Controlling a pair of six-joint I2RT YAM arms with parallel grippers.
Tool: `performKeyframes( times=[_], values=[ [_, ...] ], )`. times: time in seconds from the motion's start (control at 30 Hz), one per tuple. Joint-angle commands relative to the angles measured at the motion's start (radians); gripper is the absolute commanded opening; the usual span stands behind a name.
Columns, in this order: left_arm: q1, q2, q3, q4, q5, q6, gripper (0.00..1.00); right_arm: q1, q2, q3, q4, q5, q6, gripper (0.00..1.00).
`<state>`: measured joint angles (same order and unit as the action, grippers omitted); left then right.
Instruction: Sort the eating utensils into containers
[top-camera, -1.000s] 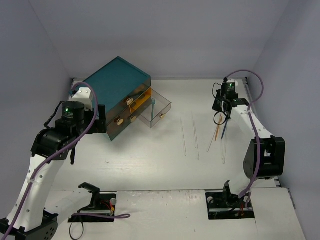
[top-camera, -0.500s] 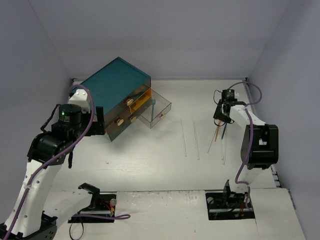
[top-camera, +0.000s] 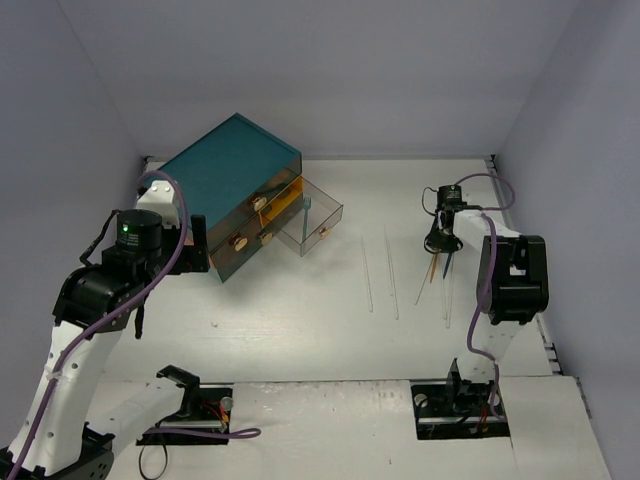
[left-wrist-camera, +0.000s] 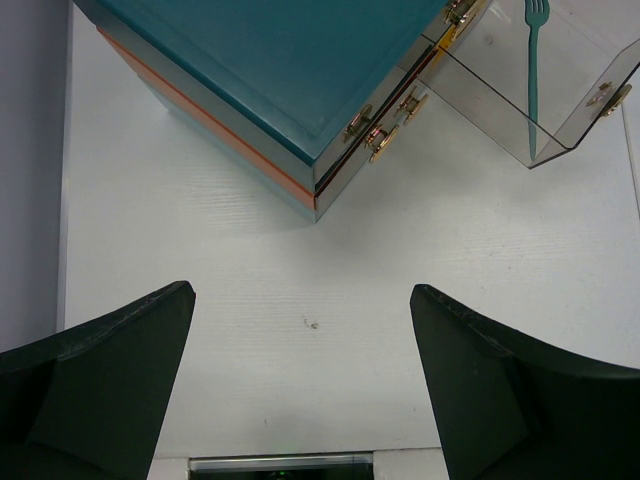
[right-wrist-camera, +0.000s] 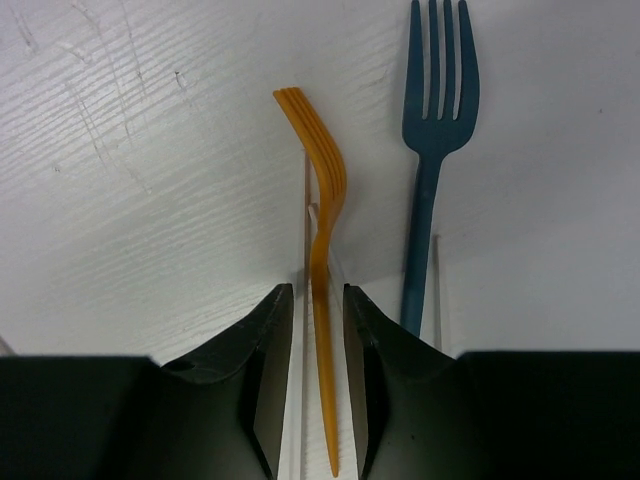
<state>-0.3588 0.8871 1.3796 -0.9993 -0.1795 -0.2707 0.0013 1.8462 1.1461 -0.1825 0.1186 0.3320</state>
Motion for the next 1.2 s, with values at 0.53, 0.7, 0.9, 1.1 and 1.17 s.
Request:
performKeyframes(
  times=[0.53, 0.7, 0.9, 1.1, 1.17],
  values=[
    [0.006, 0.014, 0.015, 0.025, -0.007, -0.013, 0.88, 0.004, 0.004, 0.018, 0.02, 0.058, -0.053, 0.01],
    [0.005, 0.015, 0.015, 0.025, -0.006, -0.013, 0.88, 0.005, 0.008, 0.014, 0.021, 0.061, -0.061, 0.01],
    [0.004, 0.013, 0.016, 0.024, -0.008, -0.013, 0.88, 0.003, 0.008, 0.004, 0.021, 0.063, -0.057, 0.13],
    [0.004, 0.01, 0.013, 0.025, -0.009, -0.011, 0.88, 0.003, 0.01, 0.0, 0.023, 0.059, -0.062, 0.15],
    [0.005, 0.01, 0.015, 0.025, -0.011, -0.01, 0.88, 0.003, 0.009, -0.001, 0.023, 0.058, -0.063, 0.14]
  ],
)
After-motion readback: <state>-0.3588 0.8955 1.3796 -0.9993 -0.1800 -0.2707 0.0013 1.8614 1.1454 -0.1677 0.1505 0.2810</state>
